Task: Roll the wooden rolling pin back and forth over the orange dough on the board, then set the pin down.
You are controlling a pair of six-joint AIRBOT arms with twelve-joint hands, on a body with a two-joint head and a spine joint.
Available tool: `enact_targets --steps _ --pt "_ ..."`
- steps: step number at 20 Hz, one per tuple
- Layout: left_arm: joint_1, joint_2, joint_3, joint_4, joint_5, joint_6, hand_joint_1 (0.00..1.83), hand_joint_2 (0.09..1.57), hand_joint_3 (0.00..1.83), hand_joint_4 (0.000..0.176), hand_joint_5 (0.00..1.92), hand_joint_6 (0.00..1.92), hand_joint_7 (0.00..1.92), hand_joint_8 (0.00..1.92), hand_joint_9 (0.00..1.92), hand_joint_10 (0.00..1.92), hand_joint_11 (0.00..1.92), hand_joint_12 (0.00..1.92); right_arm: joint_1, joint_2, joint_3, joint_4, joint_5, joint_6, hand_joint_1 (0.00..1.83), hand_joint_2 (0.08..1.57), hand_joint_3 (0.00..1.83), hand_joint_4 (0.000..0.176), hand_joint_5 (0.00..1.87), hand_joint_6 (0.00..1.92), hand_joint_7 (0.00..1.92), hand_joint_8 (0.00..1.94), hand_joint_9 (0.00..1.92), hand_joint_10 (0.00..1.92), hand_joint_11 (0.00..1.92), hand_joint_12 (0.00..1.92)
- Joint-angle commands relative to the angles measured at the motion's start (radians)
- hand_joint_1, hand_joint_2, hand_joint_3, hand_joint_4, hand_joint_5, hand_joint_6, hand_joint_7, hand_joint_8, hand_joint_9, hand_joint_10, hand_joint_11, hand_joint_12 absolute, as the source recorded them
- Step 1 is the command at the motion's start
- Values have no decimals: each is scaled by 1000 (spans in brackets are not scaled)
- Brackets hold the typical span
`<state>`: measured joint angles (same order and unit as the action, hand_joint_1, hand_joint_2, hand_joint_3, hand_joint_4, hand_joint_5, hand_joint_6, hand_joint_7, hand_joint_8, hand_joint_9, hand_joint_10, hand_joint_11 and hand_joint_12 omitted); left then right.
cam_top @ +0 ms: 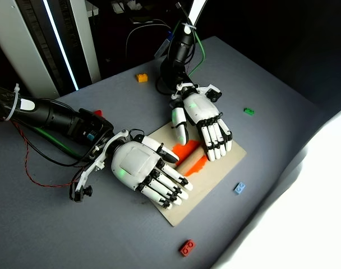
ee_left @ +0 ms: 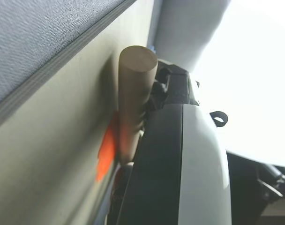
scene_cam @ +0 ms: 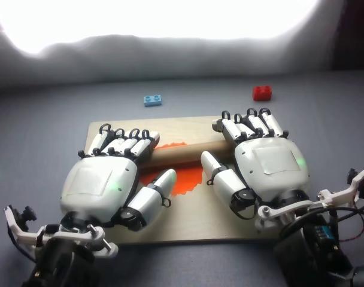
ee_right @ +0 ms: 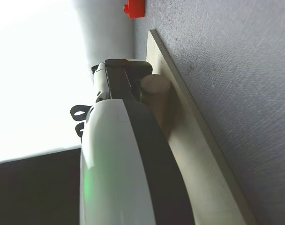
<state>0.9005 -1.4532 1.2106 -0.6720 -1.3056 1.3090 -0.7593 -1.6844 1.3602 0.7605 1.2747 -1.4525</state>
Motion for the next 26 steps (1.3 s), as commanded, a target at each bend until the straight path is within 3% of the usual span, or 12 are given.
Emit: enact_targets --steps 1,8,19,24,26 --pt "16 -1 -7 -1 6 2 0 1467 1 0 375 1 465 0 395 1 0 740 -13 -1 -6 -24 22 -3 0 1521 0 0 235 591 524 9 146 799 0 1336" --pt "33 9 -34 21 1 3 0 1468 1 0 390 4 484 4 409 3 0 739 -23 -1 -30 -24 33 -23 0 1524 1 0 227 574 519 4 144 746 0 1224" --pt "71 11 -61 38 -88 42 0 1466 0 0 369 4 443 0 378 0 0 722 -33 -2 -62 -24 48 -77 0 1529 2 0 213 554 494 5 151 779 0 1305" --pt "81 13 -75 38 -98 40 0 1460 0 0 344 0 443 1 373 1 0 658 -37 -2 -69 -24 60 -96 0 1533 3 0 217 558 488 3 140 772 0 1238" --pt "86 14 -81 43 -99 39 0 1468 1 0 353 4 453 3 398 8 0 718 -38 -1 -69 -24 65 -103 0 1532 2 0 208 559 491 4 135 764 0 1212"
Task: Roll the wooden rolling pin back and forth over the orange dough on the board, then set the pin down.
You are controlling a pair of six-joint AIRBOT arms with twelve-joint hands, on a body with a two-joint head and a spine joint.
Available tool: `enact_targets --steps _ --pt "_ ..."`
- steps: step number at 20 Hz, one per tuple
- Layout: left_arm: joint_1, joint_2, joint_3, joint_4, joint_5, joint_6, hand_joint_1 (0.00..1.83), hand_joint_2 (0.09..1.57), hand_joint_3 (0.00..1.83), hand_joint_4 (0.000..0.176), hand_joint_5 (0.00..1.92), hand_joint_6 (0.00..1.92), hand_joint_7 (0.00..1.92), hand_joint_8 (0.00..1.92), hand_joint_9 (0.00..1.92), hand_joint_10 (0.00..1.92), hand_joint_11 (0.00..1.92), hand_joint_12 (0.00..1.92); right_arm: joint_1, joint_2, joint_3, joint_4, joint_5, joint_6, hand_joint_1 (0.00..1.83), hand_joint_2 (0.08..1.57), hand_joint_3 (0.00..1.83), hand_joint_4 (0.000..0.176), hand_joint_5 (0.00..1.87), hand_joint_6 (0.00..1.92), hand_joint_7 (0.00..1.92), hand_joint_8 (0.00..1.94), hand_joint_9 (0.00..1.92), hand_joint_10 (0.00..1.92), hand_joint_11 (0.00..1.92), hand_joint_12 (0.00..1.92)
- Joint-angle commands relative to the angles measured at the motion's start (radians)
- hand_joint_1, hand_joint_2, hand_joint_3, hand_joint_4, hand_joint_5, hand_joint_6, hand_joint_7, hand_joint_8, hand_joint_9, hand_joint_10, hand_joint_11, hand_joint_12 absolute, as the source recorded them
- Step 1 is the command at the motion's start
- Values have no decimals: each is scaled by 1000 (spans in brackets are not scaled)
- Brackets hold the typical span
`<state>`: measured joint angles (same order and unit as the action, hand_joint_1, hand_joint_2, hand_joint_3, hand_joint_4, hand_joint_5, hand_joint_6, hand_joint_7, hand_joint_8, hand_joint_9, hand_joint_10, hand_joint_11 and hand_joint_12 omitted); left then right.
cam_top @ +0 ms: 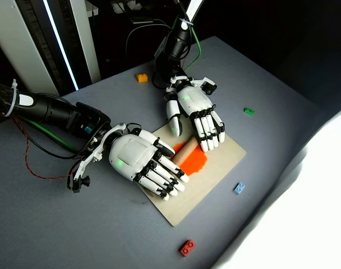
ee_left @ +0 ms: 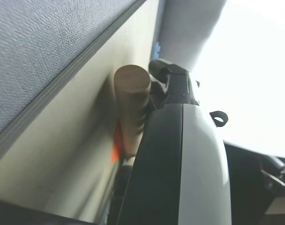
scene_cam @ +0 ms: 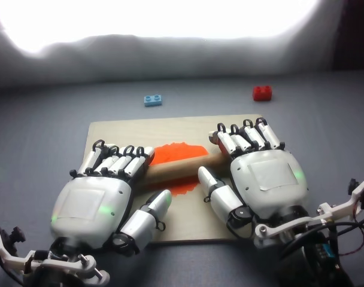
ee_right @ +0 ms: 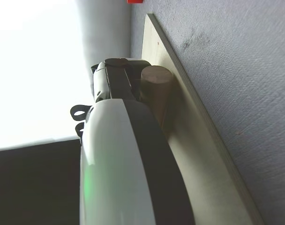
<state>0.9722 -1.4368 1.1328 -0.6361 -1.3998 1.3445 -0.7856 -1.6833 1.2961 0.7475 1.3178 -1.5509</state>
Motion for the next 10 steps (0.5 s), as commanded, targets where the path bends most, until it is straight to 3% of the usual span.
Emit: enact_targets --steps 1,10 --pt "17 -1 -6 11 -5 2 0 1467 1 0 354 3 457 3 404 8 0 743 -13 -3 -5 -11 24 -8 0 1535 3 0 206 559 489 3 135 763 0 1209" --pt "34 5 -22 51 -6 -11 0 1462 0 0 359 4 477 4 403 6 0 722 -30 -1 -26 -11 37 -36 0 1532 0 0 207 583 493 2 140 764 0 1219"
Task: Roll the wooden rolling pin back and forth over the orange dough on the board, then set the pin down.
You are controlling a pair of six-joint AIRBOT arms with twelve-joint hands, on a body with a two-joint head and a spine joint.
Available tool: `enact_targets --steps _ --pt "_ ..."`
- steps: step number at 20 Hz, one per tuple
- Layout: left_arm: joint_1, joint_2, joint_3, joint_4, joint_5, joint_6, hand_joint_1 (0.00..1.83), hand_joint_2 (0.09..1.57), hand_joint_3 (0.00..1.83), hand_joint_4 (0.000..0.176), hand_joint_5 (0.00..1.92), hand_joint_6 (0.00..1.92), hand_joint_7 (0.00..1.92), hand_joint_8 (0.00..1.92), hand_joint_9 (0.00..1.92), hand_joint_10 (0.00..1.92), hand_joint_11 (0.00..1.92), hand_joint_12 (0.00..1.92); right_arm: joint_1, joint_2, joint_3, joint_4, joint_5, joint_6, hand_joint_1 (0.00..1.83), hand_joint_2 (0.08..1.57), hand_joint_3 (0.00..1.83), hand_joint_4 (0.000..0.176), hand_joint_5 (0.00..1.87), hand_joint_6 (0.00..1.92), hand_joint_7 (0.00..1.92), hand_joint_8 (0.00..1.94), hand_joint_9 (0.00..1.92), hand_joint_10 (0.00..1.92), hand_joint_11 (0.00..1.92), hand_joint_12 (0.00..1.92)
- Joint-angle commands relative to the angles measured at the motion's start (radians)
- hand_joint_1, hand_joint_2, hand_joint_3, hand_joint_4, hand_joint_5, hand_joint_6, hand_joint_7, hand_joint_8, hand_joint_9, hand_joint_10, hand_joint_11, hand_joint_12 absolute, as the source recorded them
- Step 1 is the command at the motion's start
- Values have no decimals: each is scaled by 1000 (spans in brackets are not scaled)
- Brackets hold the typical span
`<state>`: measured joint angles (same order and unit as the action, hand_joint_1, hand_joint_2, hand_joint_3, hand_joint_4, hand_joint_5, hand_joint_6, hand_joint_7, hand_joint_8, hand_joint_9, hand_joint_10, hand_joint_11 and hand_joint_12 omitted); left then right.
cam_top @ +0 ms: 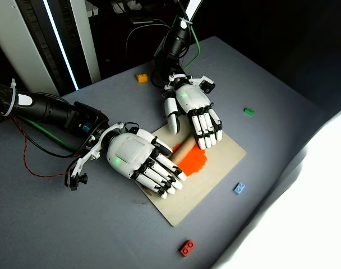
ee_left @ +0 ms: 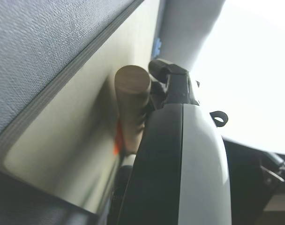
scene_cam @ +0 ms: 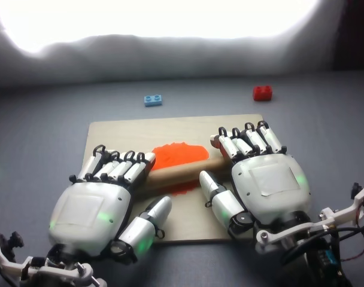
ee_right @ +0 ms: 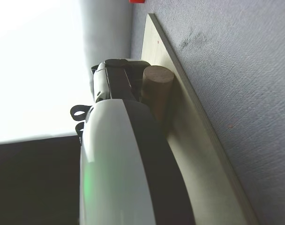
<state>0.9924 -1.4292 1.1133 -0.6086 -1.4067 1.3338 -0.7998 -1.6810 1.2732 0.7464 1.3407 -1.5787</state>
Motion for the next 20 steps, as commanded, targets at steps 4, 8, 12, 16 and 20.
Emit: enact_targets --steps 4,8,12,16,20 --pt "20 4 -14 28 0 -9 0 1460 0 0 378 9 488 5 411 7 0 743 -18 -4 -21 -9 27 -25 0 1536 2 0 201 580 488 0 136 750 0 1178" --pt "25 13 -24 29 1 -10 0 1467 2 0 380 3 478 0 414 2 0 754 -22 -4 -29 -9 32 -36 0 1533 0 0 209 584 493 7 147 743 0 1228" --pt "28 21 -31 29 1 -13 0 1467 0 0 371 1 476 3 399 2 0 722 -26 -4 -35 -10 42 -49 0 1532 0 0 210 581 501 9 156 752 0 1259" --pt "27 27 -38 29 3 -15 0 1470 1 0 372 1 477 0 399 1 0 744 -29 -3 -41 -10 49 -59 0 1535 1 0 204 578 494 6 151 751 0 1254" --pt "28 35 -50 30 7 -16 0 1468 0 0 390 7 489 6 410 6 0 755 -36 2 -46 -10 55 -72 0 1535 0 0 215 587 509 12 160 755 0 1229"
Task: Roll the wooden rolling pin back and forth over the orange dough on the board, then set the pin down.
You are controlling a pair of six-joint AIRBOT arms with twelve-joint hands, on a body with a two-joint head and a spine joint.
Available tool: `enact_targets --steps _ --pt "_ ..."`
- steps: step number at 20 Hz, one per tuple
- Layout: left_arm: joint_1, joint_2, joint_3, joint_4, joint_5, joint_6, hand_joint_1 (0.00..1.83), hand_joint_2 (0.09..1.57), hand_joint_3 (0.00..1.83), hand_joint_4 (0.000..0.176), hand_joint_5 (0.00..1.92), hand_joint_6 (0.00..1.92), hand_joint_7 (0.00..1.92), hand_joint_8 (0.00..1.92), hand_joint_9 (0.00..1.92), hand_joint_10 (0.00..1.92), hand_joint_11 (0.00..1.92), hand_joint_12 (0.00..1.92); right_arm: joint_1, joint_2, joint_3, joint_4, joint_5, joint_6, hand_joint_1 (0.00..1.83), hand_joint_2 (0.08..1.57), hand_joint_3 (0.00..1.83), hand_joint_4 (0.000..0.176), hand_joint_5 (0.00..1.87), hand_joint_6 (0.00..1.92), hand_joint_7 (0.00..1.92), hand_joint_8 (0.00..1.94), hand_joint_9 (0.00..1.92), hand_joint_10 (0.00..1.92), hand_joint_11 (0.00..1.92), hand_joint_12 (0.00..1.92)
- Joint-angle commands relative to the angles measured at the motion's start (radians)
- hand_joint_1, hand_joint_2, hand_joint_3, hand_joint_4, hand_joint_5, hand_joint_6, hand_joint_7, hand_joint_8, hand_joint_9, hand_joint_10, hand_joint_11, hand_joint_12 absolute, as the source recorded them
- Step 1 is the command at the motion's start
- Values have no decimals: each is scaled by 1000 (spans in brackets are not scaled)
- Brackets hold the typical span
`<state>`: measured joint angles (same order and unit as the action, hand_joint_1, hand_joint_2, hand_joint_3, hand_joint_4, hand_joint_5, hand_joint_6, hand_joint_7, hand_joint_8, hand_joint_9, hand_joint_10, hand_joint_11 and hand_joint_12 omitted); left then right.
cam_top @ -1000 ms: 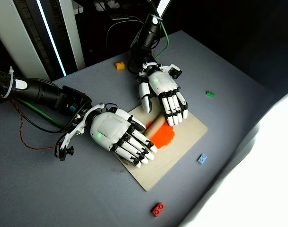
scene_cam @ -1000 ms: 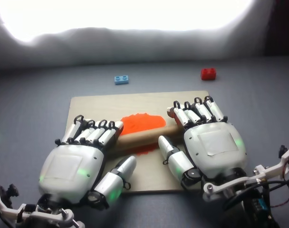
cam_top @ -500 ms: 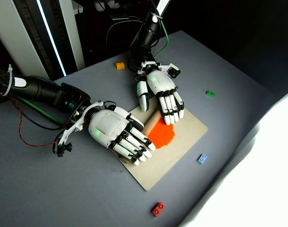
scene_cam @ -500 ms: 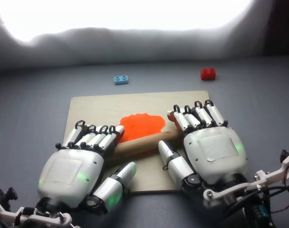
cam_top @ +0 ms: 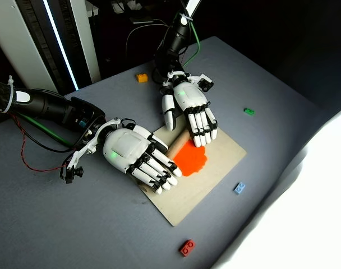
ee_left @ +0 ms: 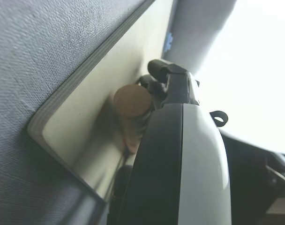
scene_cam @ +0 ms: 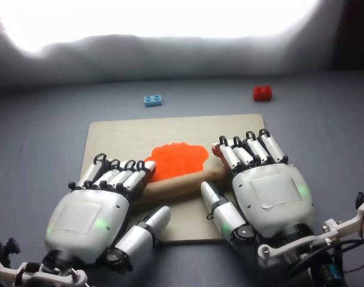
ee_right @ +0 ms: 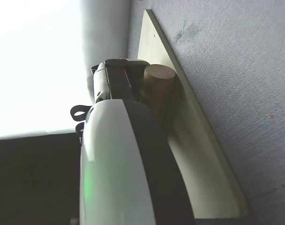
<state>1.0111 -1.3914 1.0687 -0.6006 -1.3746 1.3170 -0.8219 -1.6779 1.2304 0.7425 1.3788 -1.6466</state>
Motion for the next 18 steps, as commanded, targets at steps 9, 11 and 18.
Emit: enact_targets --steps 9,11,18 --pt "9 10 -20 54 -15 -9 0 1465 0 0 383 3 493 4 405 4 0 743 -21 4 -13 -6 36 -30 0 1535 0 0 205 592 485 4 148 757 0 1242" --pt "9 11 -20 54 -15 -10 0 1467 0 0 390 5 481 0 392 0 0 745 -23 4 -21 -6 40 -37 0 1538 1 0 188 587 483 3 142 757 0 1244" --pt "3 21 -25 56 -2 -13 0 1467 0 0 382 3 482 0 392 1 0 720 -28 4 -48 -7 51 -56 0 1536 0 0 201 569 495 9 166 746 0 1253"
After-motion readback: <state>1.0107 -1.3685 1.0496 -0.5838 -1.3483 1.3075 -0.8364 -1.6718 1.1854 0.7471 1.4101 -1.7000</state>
